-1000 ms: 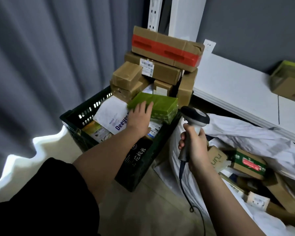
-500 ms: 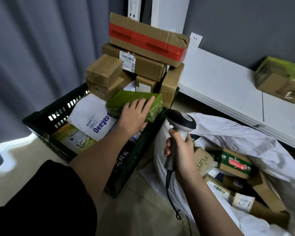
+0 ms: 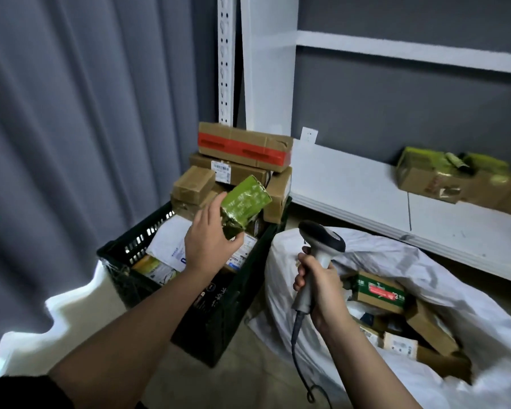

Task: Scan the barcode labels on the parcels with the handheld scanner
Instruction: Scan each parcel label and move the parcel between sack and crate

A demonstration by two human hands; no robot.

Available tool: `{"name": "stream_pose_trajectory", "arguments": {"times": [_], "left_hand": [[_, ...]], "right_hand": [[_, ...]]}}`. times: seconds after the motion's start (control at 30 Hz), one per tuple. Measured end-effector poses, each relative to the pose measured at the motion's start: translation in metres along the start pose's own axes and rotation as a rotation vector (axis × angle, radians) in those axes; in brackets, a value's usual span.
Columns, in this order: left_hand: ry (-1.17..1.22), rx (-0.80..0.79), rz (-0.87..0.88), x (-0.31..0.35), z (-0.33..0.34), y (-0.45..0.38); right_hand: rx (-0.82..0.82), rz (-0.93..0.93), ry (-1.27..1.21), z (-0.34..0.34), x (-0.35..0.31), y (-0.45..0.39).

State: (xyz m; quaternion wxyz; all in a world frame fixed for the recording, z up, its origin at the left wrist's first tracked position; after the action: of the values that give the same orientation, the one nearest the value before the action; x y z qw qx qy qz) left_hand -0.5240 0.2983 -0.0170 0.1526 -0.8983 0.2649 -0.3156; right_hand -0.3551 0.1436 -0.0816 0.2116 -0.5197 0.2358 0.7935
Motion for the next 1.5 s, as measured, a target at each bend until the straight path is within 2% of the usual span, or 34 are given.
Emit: {"name": "stream_pose_trajectory", "arguments": {"times": [0.1,0.27,0.4,0.6,0.7,0.9,1.03,1.2,1.37,1.5], "left_hand": [[0.338,0.110,-0.176,0.009,-0.042,0.021],[0.973,0.127,-0.356,0.022,-0.058,0.051],[1.338,-0.014,-0.525,0.037,-0.040,0.073],[1.573,-0.217,-0.593,0.051,-0.015,0.093],[1.565,-0.352,-0.595,0.055,-0.008,0.099],[1.613,-0.551,-0.607,0.073,0.011,0.117],[1.499,-0.688,-0.554,0.106,0.031,0.128],[1.467,-0.562,-0.609,0.094,0.032,0.117],[1.327,-0.461,-0.630,0.063,0.018,0.101],[1.167,-0.434,-0.588,0.041,0.005,0.087]], "right_hand": [[-0.001,-0.019,-0.058,-0.006,-0.014,0.020],[0.041,-0.055,-0.107,-0.022,-0.029,0.046],[0.052,-0.072,-0.175,-0.033,-0.035,0.066],[-0.006,-0.087,-0.191,-0.042,-0.046,0.088],[0.014,-0.123,-0.171,-0.052,-0.051,0.092],[0.169,-0.183,-0.288,-0.058,-0.050,0.095],[0.206,-0.151,-0.349,-0.042,-0.032,0.099],[0.137,-0.130,-0.242,-0.032,-0.028,0.103],[0.186,-0.155,-0.102,-0.052,-0.041,0.105],[0.019,-0.156,0.042,-0.043,-0.060,0.104]]}}
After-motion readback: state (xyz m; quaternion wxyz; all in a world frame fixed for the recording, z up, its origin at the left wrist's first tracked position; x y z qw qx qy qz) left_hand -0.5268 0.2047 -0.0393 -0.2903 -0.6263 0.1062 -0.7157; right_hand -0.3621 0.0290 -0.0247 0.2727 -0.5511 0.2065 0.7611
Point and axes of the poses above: each hand's wrist, its own y-axis away from the middle knuckle, its own z-axis out of the palm, x = y × z, the point moved 9 cm from there along -y, towards the middle knuckle, and after that the axes turned 6 degrees about -x, right-handed, at the moved point
